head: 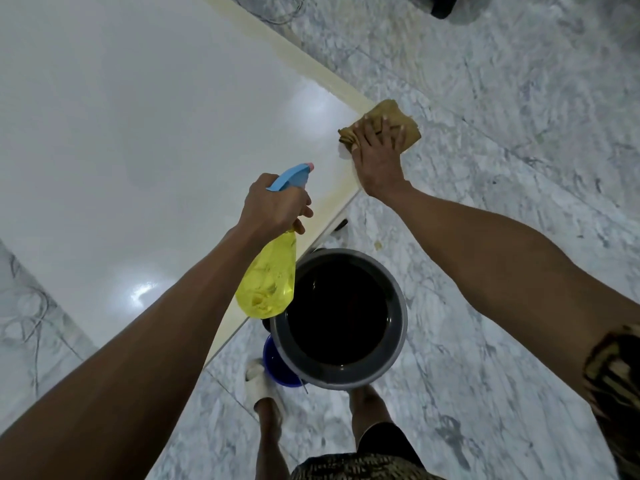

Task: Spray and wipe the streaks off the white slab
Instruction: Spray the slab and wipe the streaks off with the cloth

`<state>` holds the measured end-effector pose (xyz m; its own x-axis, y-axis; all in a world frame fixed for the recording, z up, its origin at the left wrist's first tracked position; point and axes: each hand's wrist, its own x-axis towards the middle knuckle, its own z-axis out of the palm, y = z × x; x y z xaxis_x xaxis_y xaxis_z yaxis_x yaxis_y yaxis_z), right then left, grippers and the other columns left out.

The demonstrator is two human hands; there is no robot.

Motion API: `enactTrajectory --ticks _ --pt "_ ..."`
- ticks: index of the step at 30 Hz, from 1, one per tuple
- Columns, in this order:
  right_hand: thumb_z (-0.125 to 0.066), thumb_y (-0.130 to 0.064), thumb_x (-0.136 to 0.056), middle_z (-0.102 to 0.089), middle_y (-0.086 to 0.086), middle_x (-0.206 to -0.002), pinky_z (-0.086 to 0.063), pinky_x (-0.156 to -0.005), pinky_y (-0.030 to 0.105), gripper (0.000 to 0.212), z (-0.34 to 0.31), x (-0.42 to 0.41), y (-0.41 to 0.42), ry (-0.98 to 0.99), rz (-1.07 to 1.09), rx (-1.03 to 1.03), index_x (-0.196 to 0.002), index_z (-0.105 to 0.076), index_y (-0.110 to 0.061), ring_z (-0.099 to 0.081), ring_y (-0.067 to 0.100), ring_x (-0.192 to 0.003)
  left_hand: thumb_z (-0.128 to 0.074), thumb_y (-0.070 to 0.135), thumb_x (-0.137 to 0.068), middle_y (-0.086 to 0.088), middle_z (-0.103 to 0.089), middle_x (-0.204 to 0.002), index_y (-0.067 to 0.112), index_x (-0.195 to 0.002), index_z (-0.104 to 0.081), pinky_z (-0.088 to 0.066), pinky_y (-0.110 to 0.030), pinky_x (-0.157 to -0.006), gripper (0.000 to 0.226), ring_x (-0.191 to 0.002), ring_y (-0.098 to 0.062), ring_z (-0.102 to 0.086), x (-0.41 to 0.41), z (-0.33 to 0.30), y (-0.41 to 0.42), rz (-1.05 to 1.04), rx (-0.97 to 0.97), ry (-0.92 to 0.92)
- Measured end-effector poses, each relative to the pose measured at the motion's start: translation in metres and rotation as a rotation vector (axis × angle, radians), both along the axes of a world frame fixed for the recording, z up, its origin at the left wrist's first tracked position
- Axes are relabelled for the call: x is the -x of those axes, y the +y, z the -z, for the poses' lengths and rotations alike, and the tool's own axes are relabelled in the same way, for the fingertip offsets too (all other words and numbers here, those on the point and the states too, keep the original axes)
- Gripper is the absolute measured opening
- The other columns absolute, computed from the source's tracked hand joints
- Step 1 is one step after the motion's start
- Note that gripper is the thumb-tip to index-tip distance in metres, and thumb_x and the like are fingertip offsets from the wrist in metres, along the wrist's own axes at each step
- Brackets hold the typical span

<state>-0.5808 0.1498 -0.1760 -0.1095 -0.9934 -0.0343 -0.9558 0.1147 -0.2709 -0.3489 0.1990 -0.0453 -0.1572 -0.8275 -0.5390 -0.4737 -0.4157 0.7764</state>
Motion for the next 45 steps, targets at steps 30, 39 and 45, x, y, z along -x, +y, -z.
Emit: enactTrajectory --ticks 30,39,45 --pt "-0.013 -0.036 -0.103 -0.025 0.008 -0.163 0.004 -0.121 0.055 0.058 -0.014 -0.286 0.211 -0.063 -0.086 -0.042 -0.152 -0.035 -0.013 -0.008 0.041 -0.151 -0.053 0.022 -0.064 -0.014 -0.074 -0.083 0.012 -0.134 -0.068 -0.063 -0.040 -0.060 0.072 -0.084 -0.041 -0.077 -0.260 -0.009 0.119 0.077 0.000 -0.013" --pt "-0.017 -0.036 -0.104 -0.026 0.008 -0.163 0.000 -0.121 0.057 0.056 -0.015 -0.336 0.245 -0.079 -0.086 -0.031 -0.152 -0.037 -0.013 -0.008 0.041 -0.151 -0.053 0.021 -0.064 -0.012 -0.073 -0.082 0.013 -0.137 -0.065 -0.062 -0.040 -0.063 0.075 -0.087 -0.040 -0.077 -0.325 -0.014 0.138 0.029 -0.019 0.009" --pt "-0.023 -0.032 -0.107 -0.027 0.008 -0.162 0.016 -0.120 0.045 0.051 -0.013 -0.371 0.268 -0.124 -0.079 0.014 -0.151 -0.038 -0.012 -0.007 0.040 -0.152 -0.052 0.017 -0.065 -0.013 -0.071 -0.083 0.018 -0.136 -0.068 -0.061 -0.041 -0.065 0.073 -0.092 -0.043 -0.076 -0.351 -0.021 0.160 -0.008 -0.024 0.019"
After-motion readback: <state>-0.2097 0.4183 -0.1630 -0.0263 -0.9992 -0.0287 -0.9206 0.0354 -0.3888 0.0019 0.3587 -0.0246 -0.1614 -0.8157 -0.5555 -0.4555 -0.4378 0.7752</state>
